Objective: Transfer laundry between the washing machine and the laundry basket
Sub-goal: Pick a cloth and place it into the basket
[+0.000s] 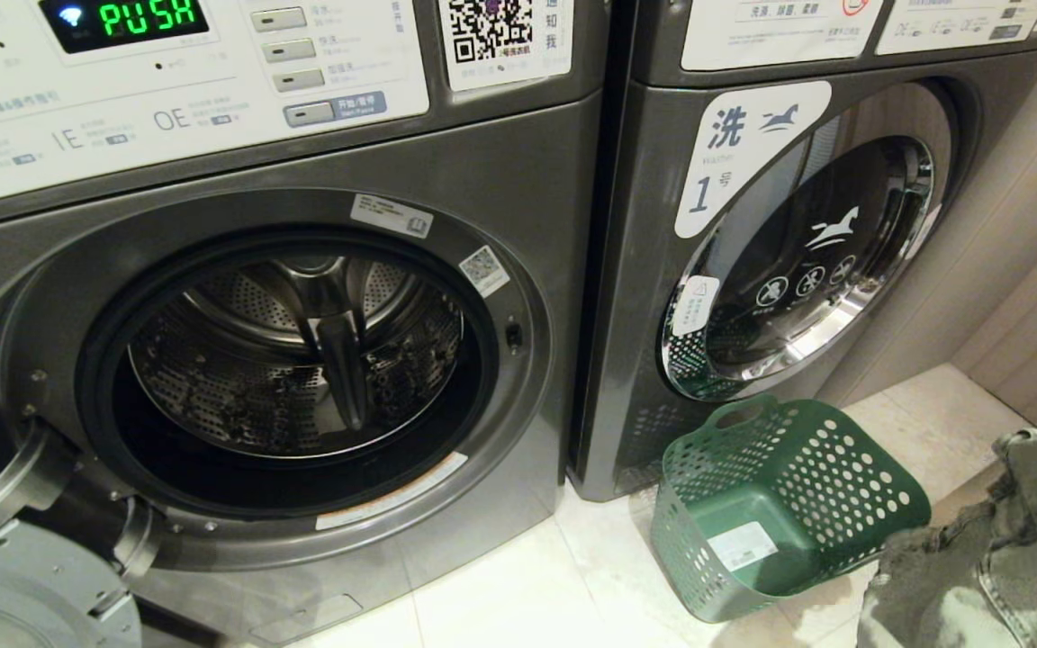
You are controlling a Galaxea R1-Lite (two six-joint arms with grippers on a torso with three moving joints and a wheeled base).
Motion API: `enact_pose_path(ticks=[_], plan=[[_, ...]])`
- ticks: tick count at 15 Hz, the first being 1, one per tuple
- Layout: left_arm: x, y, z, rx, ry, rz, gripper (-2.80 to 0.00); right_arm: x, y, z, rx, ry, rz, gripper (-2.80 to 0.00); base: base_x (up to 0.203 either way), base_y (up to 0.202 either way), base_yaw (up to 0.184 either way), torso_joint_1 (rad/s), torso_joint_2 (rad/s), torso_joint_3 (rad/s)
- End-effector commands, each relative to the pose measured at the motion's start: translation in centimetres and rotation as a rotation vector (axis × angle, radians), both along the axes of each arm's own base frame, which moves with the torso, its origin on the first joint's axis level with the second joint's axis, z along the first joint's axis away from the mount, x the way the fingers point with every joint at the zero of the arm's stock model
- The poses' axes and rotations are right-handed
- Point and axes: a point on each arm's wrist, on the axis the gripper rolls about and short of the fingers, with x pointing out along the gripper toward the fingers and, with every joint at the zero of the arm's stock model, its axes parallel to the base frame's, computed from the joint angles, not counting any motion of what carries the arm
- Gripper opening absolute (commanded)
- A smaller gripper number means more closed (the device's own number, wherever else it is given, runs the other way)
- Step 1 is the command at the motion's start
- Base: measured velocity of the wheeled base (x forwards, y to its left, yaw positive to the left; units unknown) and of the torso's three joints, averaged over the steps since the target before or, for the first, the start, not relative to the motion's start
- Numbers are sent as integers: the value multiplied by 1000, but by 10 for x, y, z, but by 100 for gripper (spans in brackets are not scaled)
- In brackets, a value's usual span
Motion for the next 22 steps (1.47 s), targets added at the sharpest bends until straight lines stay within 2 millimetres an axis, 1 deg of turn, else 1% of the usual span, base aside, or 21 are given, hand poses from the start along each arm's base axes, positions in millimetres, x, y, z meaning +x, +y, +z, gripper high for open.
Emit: enact_pose_path(ticks=[1, 3, 6, 9, 12, 14, 17, 20, 21, 22], plan=[[0, 0, 0, 0, 1, 0, -280, 36, 9, 3, -19, 81, -70, -280, 0, 0, 0, 0, 0, 0], [0, 0, 0, 0, 0, 0, -280, 53, 5, 5, -16, 104, -156, -280, 0, 0, 0, 0, 0, 0], [0, 0, 0, 0, 0, 0, -280, 81, -9, 2, 2, 156, -309, -280, 0, 0, 0, 0, 0, 0], [0, 0, 0, 0, 2, 0, -280, 109, -18, -3, 13, 187, -379, -280, 0, 0, 0, 0, 0, 0], [0, 0, 0, 0, 0, 0, -280, 147, -28, -9, 31, 157, -434, -280, 0, 0, 0, 0, 0, 0], [0, 0, 0, 0, 0, 0, -280, 165, -37, -12, 44, 146, -456, -280, 0, 0, 0, 0, 0, 0], [0, 0, 0, 0, 0, 0, -280, 183, -52, -16, 55, 164, -491, -280, 0, 0, 0, 0, 0, 0], [0, 0, 0, 0, 0, 0, -280, 190, -57, -19, 68, 168, -477, -280, 0, 0, 0, 0, 0, 0], [0, 0, 0, 0, 0, 0, -280, 195, -57, -19, 72, 154, -471, -280, 0, 0, 0, 0, 0, 0], [0, 0, 0, 0, 0, 0, -280, 197, -57, -14, 75, 131, -465, -280, 0, 0, 0, 0, 0, 0]])
